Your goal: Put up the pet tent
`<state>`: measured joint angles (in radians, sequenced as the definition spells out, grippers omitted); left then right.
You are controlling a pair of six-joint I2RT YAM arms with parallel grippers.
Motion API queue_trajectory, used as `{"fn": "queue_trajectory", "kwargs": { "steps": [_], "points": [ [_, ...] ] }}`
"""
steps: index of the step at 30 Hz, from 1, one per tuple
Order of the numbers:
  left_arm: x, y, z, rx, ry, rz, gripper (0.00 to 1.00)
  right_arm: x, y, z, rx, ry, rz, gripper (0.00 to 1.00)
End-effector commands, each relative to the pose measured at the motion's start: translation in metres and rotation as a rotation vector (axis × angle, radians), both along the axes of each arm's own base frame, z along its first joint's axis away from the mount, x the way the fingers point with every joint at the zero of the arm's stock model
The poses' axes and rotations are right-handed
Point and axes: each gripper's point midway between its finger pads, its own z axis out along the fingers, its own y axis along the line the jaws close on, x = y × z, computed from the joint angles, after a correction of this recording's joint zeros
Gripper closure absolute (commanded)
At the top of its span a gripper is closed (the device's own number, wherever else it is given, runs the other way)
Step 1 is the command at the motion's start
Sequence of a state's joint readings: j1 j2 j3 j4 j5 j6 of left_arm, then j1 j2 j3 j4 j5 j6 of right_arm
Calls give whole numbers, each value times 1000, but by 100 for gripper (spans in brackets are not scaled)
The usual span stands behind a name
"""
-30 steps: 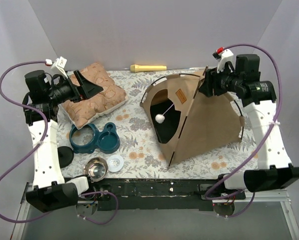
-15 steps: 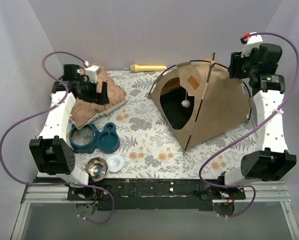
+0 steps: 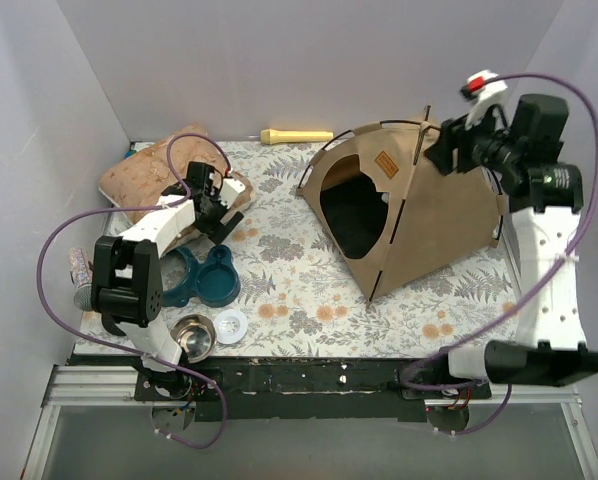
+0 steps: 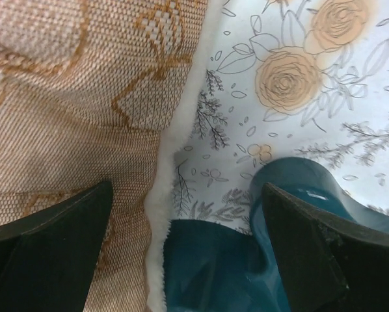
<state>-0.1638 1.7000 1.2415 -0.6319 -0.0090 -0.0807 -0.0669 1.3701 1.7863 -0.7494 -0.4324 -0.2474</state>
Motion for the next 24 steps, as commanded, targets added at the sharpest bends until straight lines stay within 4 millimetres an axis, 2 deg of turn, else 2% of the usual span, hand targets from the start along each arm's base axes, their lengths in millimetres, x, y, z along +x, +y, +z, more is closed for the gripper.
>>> {"fn": "queue_trajectory", "kwargs": {
  "steps": [1, 4, 6, 9, 12, 14, 17, 18, 20, 22, 24],
  "points": [
    [25, 10, -2, 86, -90, -26, 2, -98, 88, 10, 48, -9, 336, 36],
    [28, 8, -10, 77, -80, -27, 2, -118, 126, -19, 70, 93, 427, 37],
    [27, 6, -18, 74, -64, -32, 6, -120, 140, -49, 54, 173, 448, 38],
    [31, 6, -28, 84, -54, -39, 21, -97, 137, -89, -9, 223, 381, 41],
    [45, 2, -25, 71, -88, -43, 42, -71, 128, -111, -115, 210, 342, 41],
    [58, -5, -14, 42, -128, -42, 60, -52, 121, -114, -178, 186, 334, 43],
    [83, -27, 21, -54, -213, -63, 97, -18, 101, -103, -219, 161, 298, 44],
    [92, -33, 36, -83, -247, -67, 100, -8, 94, -103, -231, 160, 291, 44],
    [96, -55, 58, -155, -273, -128, 100, 9, 77, -101, -247, 151, 275, 45],
    [94, -79, 75, -206, -288, -201, 100, 23, 65, -100, -262, 131, 261, 44],
    [89, -98, 83, -216, -289, -240, 100, 28, 62, -94, -247, 112, 265, 44]
  ]
}}
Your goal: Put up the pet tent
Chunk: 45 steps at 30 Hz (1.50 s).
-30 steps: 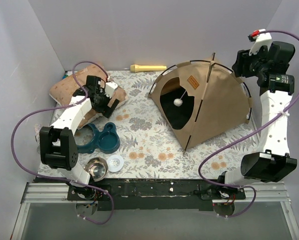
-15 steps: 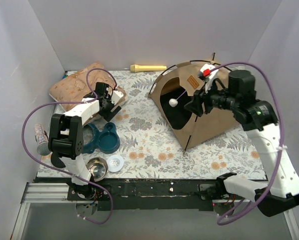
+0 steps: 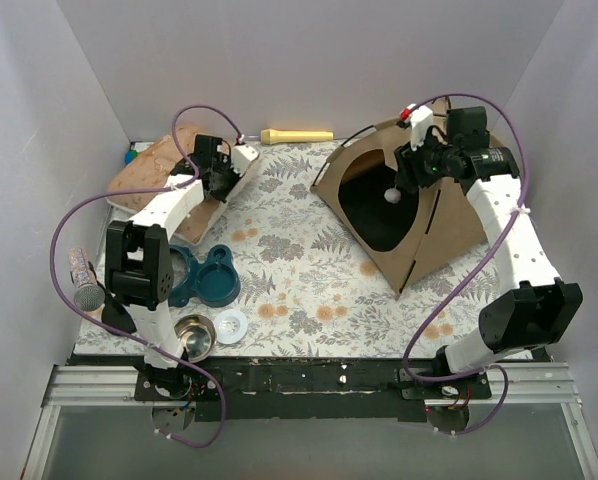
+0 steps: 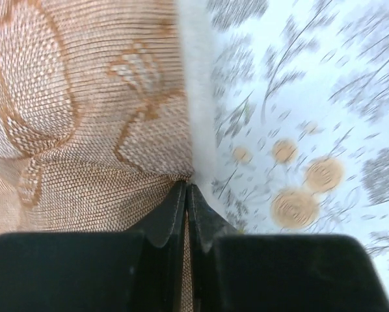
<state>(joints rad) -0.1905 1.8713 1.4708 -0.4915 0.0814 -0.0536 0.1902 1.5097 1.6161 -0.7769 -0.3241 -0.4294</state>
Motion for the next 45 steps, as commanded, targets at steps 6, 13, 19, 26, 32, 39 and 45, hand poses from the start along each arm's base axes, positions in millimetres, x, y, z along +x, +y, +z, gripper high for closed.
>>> {"fn": "queue_trajectory", "kwargs": {
  "steps": [6, 13, 19, 26, 32, 39, 45],
  "points": [
    [-56, -123, 92, -240, -29, -328, 100, -16, 18, 68, 145, -152, 179, 36],
    [-183, -179, 140, -493, 133, -553, 100, -107, 38, 80, 259, -237, 378, 24],
    [-252, -188, 146, -679, 326, -616, 100, -144, 67, 53, 200, -438, 542, 20],
    [-277, -197, 173, -801, 436, -673, 100, -159, 116, 36, 155, -571, 677, 21],
    [-273, -213, 292, -947, 351, -764, 100, -166, 98, 94, 227, -667, 541, 21],
    [-244, -186, 329, -1129, 401, -674, 100, -193, 79, 119, 219, -629, 530, 21],
    [-171, -160, 202, -982, 347, -367, 100, -212, 75, 64, 122, -463, 638, 23]
  ]
}}
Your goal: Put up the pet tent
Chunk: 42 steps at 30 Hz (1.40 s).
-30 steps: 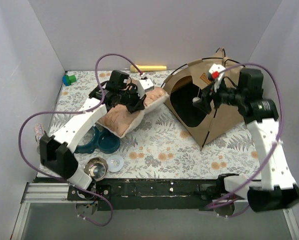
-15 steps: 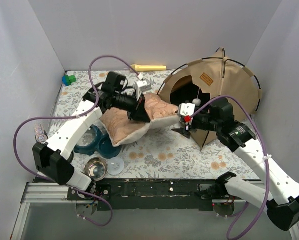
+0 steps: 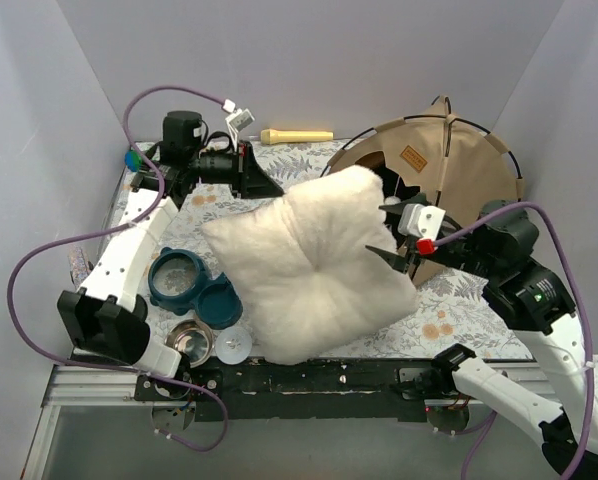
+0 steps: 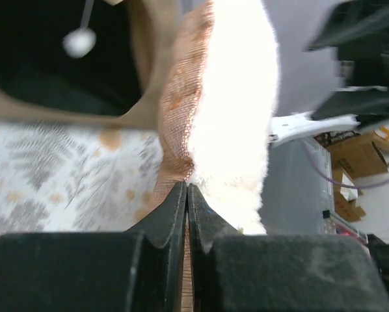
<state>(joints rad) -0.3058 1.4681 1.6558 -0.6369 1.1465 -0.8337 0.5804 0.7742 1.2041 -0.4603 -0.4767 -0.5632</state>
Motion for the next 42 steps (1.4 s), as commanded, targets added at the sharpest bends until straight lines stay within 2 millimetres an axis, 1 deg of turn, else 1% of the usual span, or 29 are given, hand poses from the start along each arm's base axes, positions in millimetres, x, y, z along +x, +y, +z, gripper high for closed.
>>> {"fn": "queue_trajectory", "kwargs": {
  "steps": [1, 3, 4, 6, 7, 8, 9, 11, 12, 14, 16, 17, 20, 22, 23, 26, 27, 28, 29, 30, 31, 33, 34, 35, 37, 38, 39, 41, 42],
  "points": [
    [49, 16, -91, 150, 22, 175, 100, -19, -3, -75, -208, 175, 93, 22],
    [62, 25, -134, 224, -10, 233, 100, -34, -8, -102, -282, 217, 149, 21],
    [77, 31, -153, 267, -22, 303, 100, -39, -12, -114, -307, 245, 158, 20],
    [89, 39, -188, 356, -4, 337, 99, -46, -18, -140, -369, 284, 175, 20],
    [95, 42, -202, 396, 20, 356, 89, -50, -22, -149, -398, 292, 185, 20],
    [97, 46, -212, 435, 44, 360, 74, -51, -24, -160, -419, 309, 183, 17],
    [96, 49, -216, 460, 61, 347, 60, -51, -26, -168, -436, 313, 183, 16],
    [98, 51, -208, 461, 59, 343, 44, -51, -23, -175, -439, 306, 191, 16],
    [98, 52, -203, 455, 53, 345, 35, -50, -19, -175, -430, 302, 197, 13],
    [93, 53, -191, 448, 43, 340, 17, -53, -9, -179, -429, 308, 227, 12],
    [90, 58, -185, 467, 34, 337, 6, -61, 1, -188, -464, 306, 280, 11],
    [89, 62, -186, 479, 48, 343, 4, -67, 6, -196, -493, 306, 307, 10],
    [78, 71, -190, 505, 94, 323, 2, -87, 17, -217, -577, 267, 403, 9],
    [70, 75, -194, 523, 114, 322, 2, -96, 23, -222, -591, 237, 451, 9],
    [64, 77, -198, 531, 129, 318, 2, -99, 24, -227, -602, 230, 468, 9],
    [57, 84, -216, 568, 161, 333, 2, -105, 29, -247, -660, 165, 494, 8],
    [54, 85, -226, 581, 181, 333, 2, -103, 31, -256, -692, 114, 481, 8],
    [52, 86, -232, 588, 198, 337, 2, -99, 36, -259, -694, 57, 457, 8],
    [52, 87, -236, 591, 206, 341, 2, -98, 42, -263, -685, 5, 441, 8],
    [52, 87, -239, 591, 211, 346, 2, -91, 51, -261, -656, -63, 400, 8],
    [54, 86, -241, 588, 213, 353, 2, -93, 55, -266, -653, -117, 400, 8],
    [57, 86, -245, 591, 216, 360, 2, -88, 56, -280, -709, -222, 350, 7],
    [59, 86, -246, 592, 217, 361, 2, -88, 53, -294, -738, -244, 354, 7],
    [59, 86, -249, 594, 216, 354, 2, -88, 51, -302, -747, -256, 354, 7],
    [57, 86, -253, 596, 214, 335, 2, -82, 48, -316, -753, -290, 332, 7],
    [54, 85, -255, 597, 212, 322, 2, -78, 47, -320, -750, -319, 310, 8],
    [51, 84, -258, 597, 212, 309, 4, -72, 45, -323, -749, -354, 284, 9],
    [45, 80, -260, 580, 211, 272, 13, -60, 49, -314, -703, -432, 212, 16],
    [41, 76, -258, 562, 211, 247, 21, -55, 51, -308, -691, -458, 186, 24]
  ]
}}
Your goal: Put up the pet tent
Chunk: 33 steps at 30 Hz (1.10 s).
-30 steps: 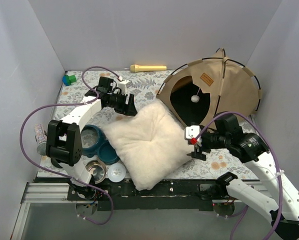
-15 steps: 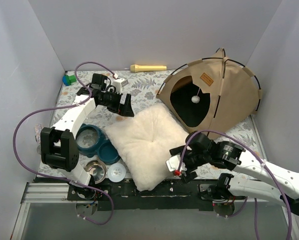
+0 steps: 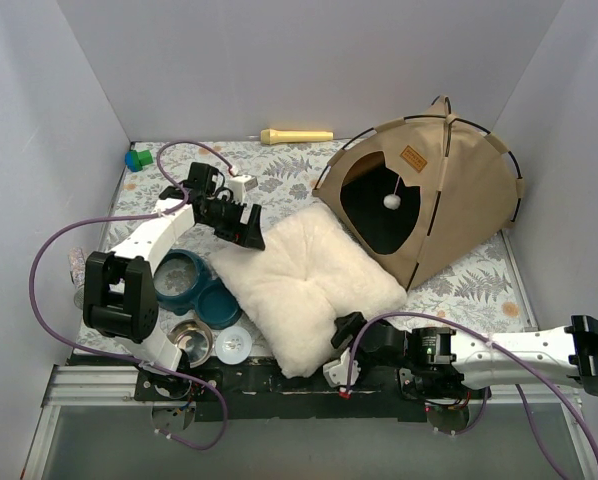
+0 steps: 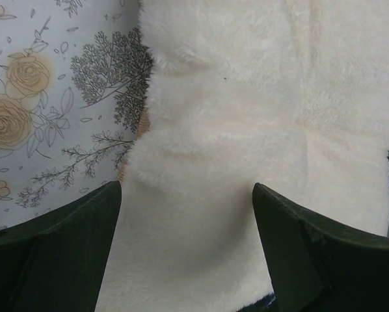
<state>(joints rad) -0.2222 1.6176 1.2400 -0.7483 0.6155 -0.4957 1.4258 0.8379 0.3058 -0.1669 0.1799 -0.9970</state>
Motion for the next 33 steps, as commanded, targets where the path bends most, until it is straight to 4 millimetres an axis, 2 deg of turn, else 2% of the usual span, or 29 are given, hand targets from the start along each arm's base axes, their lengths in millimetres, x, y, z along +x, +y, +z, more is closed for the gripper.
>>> {"fn": "queue_trajectory", "kwargs": {
  "steps": [1, 4, 5, 8, 9, 10, 12, 15, 17, 20, 24, 27, 30, 33],
  "points": [
    [-13, -13, 5, -72, -17, -97, 29, 36, 21, 45, 195, -221, -92, 36],
    [-22, -28, 19, -133, -33, -170, 47, 41, 36, 84, 283, -231, -128, 80],
    [-25, -34, 22, -140, -40, -192, 56, 44, 41, 98, 308, -239, -139, 98],
    [-35, -52, 35, -173, -59, -265, 81, 46, 53, 133, 367, -264, -134, 99],
    [-37, -57, 45, -194, -76, -287, 96, 46, 58, 145, 387, -278, -122, 99],
    [-38, -64, 55, -216, -99, -310, 100, 46, 62, 153, 396, -292, -108, 99],
    [-46, -78, 82, -261, -172, -368, 100, 51, 66, 168, 408, -335, -114, 99],
    [-55, -92, 122, -312, -319, -441, 100, 69, 72, 195, 440, -356, -157, 99],
    [-59, -101, 143, -339, -390, -468, 100, 89, 73, 215, 469, -372, -203, 99],
    [-55, -112, 158, -370, -434, -492, 100, 130, 70, 239, 487, -400, -286, 99],
    [-26, -127, 153, -369, -429, -497, 100, 174, 62, 265, 518, -403, -363, 99],
    [-1, -139, 143, -357, -423, -510, 100, 192, 60, 272, 521, -383, -398, 99],
    [17, -151, 137, -356, -406, -524, 100, 196, 62, 268, 518, -343, -405, 99],
    [16, -157, 137, -382, -364, -556, 100, 200, 54, 247, 489, -298, -437, 99]
  ]
}}
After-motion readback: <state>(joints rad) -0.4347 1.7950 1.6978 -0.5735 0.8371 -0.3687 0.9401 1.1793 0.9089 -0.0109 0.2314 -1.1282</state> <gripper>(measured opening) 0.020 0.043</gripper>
